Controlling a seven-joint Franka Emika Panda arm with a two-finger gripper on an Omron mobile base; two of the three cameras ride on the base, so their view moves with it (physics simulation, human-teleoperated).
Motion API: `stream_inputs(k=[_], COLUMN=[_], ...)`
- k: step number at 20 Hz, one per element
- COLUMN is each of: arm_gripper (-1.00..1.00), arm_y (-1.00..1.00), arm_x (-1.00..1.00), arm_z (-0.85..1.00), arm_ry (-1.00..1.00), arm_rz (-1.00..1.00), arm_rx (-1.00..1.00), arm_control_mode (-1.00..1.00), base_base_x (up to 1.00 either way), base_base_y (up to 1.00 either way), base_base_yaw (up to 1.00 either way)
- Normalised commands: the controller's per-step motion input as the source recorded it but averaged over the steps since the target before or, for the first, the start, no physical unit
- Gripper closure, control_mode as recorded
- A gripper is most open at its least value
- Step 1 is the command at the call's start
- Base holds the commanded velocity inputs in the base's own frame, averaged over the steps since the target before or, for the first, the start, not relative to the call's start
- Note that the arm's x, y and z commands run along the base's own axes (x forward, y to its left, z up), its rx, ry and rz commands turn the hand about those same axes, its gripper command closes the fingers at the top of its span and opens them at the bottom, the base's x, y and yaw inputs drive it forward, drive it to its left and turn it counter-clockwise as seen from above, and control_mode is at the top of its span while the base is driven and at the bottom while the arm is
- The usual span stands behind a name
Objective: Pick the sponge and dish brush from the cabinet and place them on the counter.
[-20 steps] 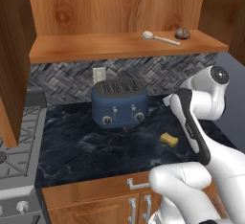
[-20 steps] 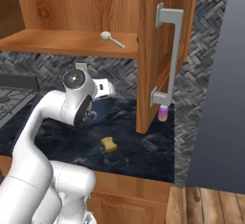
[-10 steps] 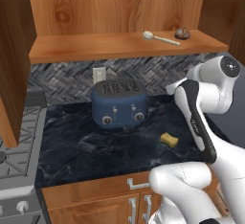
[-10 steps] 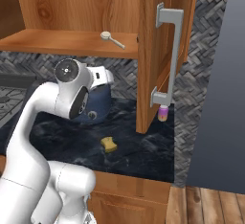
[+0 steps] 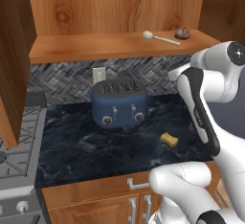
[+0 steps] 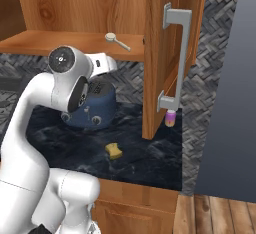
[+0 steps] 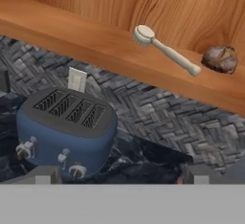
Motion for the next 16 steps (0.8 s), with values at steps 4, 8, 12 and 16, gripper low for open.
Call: stream_inputs(k=[4, 8, 12, 16], arm_gripper=[-1.00, -1.00, -1.00, -1.00], arm_y=[0.04, 0.05, 0.07, 0.09], arm_x=[-0.03, -0.02, 0.00, 0.00], arm_z=[0.46, 0.41, 0.22, 0.21], arm_ry=[-0.01, 0.00, 0.00, 0.00], arm_rz=[-0.02, 0.00, 0.00, 0.00], arm_rx=[0.00, 0.00, 0.00, 0.00], arm_control_mode=[-1.00, -1.00, -1.00, -1.00], base_base_x=[0.00, 0.00, 0.00, 0.00], base_base_y=[0.00, 0.00, 0.00, 0.00], base_base_yaw=[0.00, 0.00, 0.00, 0.00])
